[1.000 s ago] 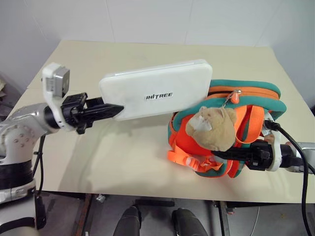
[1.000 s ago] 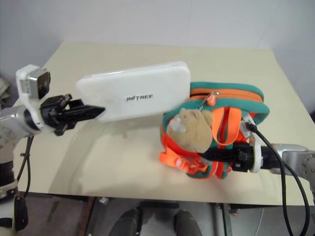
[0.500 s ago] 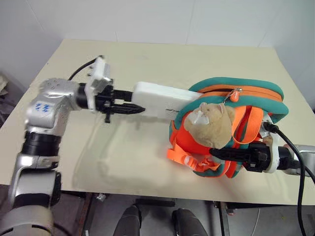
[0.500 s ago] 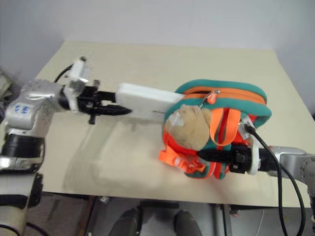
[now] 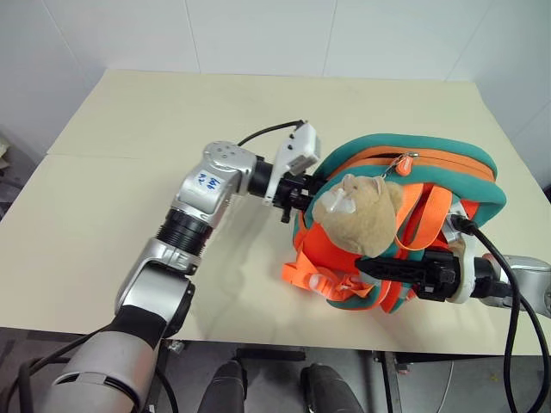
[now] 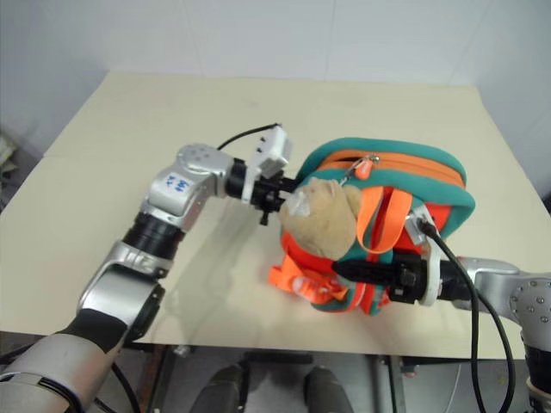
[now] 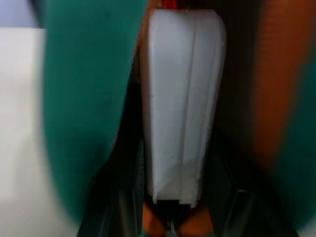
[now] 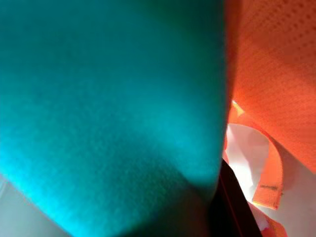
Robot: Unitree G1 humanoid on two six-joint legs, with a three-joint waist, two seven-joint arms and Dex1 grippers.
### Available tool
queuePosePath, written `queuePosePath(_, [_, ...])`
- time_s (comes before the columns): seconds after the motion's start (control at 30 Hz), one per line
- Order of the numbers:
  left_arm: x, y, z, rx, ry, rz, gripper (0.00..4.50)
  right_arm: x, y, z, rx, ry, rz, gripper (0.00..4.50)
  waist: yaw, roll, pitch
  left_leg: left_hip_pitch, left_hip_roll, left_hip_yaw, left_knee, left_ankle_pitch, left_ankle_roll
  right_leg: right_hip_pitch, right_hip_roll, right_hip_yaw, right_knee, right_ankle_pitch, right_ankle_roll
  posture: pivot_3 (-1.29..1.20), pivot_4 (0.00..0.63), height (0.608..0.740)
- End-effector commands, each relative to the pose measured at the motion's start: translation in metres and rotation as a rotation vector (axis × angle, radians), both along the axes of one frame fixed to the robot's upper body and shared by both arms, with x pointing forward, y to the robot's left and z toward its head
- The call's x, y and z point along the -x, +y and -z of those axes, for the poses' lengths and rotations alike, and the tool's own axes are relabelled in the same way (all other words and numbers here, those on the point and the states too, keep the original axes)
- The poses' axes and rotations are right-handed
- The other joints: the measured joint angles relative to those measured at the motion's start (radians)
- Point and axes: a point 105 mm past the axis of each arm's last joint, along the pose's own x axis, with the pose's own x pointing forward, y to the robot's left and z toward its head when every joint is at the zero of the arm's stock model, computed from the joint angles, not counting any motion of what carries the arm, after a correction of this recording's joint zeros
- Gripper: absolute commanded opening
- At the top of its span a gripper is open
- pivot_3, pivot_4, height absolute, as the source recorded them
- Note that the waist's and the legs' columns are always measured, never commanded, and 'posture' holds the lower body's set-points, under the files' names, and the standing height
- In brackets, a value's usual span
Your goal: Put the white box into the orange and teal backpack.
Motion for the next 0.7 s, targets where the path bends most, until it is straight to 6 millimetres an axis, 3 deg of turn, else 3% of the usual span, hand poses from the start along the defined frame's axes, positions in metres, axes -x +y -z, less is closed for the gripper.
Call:
queuePosePath(0.03, [0.012, -0.019, -0.014, 0.048, -0.054, 0.063, 1.24, 0.004, 0.005, 0.0, -0.002, -0.011, -0.016, 0.02, 0.0, 0.0, 0.0, 0.0, 0.0, 0.0, 0.0, 0.0, 0.0, 0.0, 0.0, 0.0, 0.0, 0.0, 0.0, 0.0, 0.15, 0.74])
queuePosePath(0.07, [0.011, -0.017, -0.017, 0.059, -0.054, 0.055, 1.24, 0.004, 0.005, 0.0, -0.003, -0.01, -0.016, 0.02, 0.0, 0.0, 0.0, 0.0, 0.0, 0.0, 0.0, 0.0, 0.0, 0.0, 0.0, 0.0, 0.0, 0.0, 0.0, 0.0, 0.15, 0.74])
queuePosePath(0.13, [0.009, -0.008, -0.027, 0.087, -0.047, 0.028, 1.98, 0.004, 0.005, 0.0, -0.006, -0.01, -0.015, 0.02, 0.0, 0.0, 0.0, 0.0, 0.0, 0.0, 0.0, 0.0, 0.0, 0.0, 0.0, 0.0, 0.0, 0.0, 0.0, 0.0, 0.15, 0.74])
queuePosePath(0.27, [0.005, 0.035, -0.047, 0.134, -0.065, -0.037, 3.12, 0.001, 0.005, 0.001, -0.009, -0.009, -0.012, 0.02, -0.011, 0.0, 0.0, 0.0, 0.0, 0.0, 0.0, 0.0, 0.0, 0.0, 0.0, 0.0, 0.001, 0.0, 0.0, 0.0, 0.15, 0.74])
queuePosePath(0.37, [0.012, 0.065, -0.047, 0.114, -0.053, -0.033, 3.94, 0.001, 0.006, 0.002, -0.014, -0.009, -0.014, 0.02, -0.015, 0.001, 0.0, 0.001, 0.002, 0.001, -0.002, 0.0, -0.001, -0.002, 0.002, 0.001, 0.002, 0.0, 0.0, 0.0, 0.15, 0.74])
queuePosePath(0.5, [0.028, 0.098, -0.043, 0.063, -0.052, -0.022, 3.94, 0.001, 0.008, 0.006, -0.018, -0.002, -0.017, 0.02, -0.007, 0.001, 0.0, 0.001, 0.003, 0.0, -0.002, 0.001, -0.002, -0.001, 0.002, 0.001, 0.002, 0.0, 0.0, 0.0, 0.15, 0.74])
queuePosePath(0.6, [0.038, 0.101, -0.048, 0.09, -0.058, -0.002, 3.94, 0.0, 0.008, 0.007, -0.018, 0.0, -0.02, 0.02, 0.005, 0.001, 0.001, 0.001, 0.002, -0.002, 0.0, 0.001, -0.001, 0.0, 0.0, 0.0, 0.001, 0.0, 0.0, 0.0, 0.15, 0.74])
queuePosePath(0.7, [0.064, 0.094, -0.061, 0.163, -0.044, 0.088, 3.94, -0.003, 0.01, 0.008, -0.02, 0.002, -0.029, 0.02, 0.008, 0.001, 0.001, 0.001, 0.003, -0.002, 0.0, 0.001, -0.001, 0.001, 0.0, 0.0, 0.001, 0.0, 0.0, 0.0, 0.15, 0.74])
